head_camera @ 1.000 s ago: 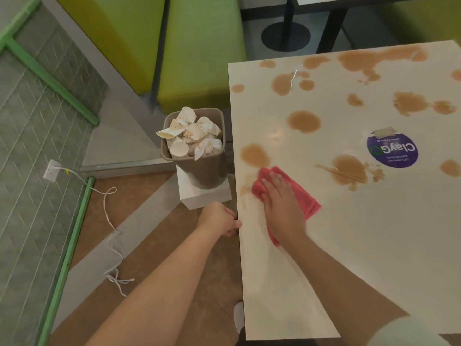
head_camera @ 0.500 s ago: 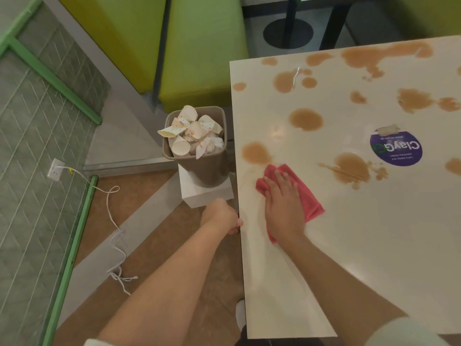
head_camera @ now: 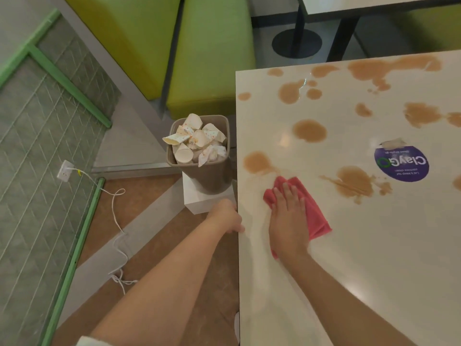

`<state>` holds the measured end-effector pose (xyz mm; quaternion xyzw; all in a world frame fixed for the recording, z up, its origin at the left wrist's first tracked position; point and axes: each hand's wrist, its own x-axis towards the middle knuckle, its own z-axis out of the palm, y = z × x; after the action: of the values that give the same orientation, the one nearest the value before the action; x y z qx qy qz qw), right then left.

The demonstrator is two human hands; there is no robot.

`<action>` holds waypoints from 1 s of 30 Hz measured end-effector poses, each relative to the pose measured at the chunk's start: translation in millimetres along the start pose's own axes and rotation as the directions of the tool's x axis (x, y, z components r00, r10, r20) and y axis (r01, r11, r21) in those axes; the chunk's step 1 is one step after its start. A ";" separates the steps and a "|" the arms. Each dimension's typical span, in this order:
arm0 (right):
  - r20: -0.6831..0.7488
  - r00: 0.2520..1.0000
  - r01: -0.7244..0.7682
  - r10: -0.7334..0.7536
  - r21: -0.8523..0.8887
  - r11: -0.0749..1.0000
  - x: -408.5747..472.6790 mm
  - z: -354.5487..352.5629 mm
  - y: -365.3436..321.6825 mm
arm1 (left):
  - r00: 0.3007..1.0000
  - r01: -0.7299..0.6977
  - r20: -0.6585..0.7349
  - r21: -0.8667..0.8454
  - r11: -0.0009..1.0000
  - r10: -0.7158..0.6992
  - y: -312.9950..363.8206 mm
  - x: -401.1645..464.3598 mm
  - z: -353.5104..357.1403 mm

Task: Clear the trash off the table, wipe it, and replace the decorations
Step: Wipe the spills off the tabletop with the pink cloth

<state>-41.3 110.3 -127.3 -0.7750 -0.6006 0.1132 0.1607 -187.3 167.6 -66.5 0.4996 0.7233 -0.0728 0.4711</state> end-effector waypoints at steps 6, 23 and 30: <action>0.182 0.925 0.321 -0.335 0.099 0.942 7.1 4.0 -10.9 | 0.990 0.076 -0.060 -0.539 0.839 -0.127 11.5 47.0 6.8; 0.186 0.917 0.335 -0.352 0.120 0.935 84.3 9.9 -21.0 | 0.994 0.063 -0.053 -0.459 0.886 -0.098 28.8 42.4 -24.5; -0.010 1.000 -0.001 0.001 0.012 1.000 63.9 6.2 -2.8 | 0.996 0.044 -0.036 -0.545 0.837 -0.076 48.7 56.0 -37.1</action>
<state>-29.9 173.5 -130.9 -0.7749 -0.5986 0.1130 0.1685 -174.5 249.4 -70.7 0.3244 0.7426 0.1345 0.5703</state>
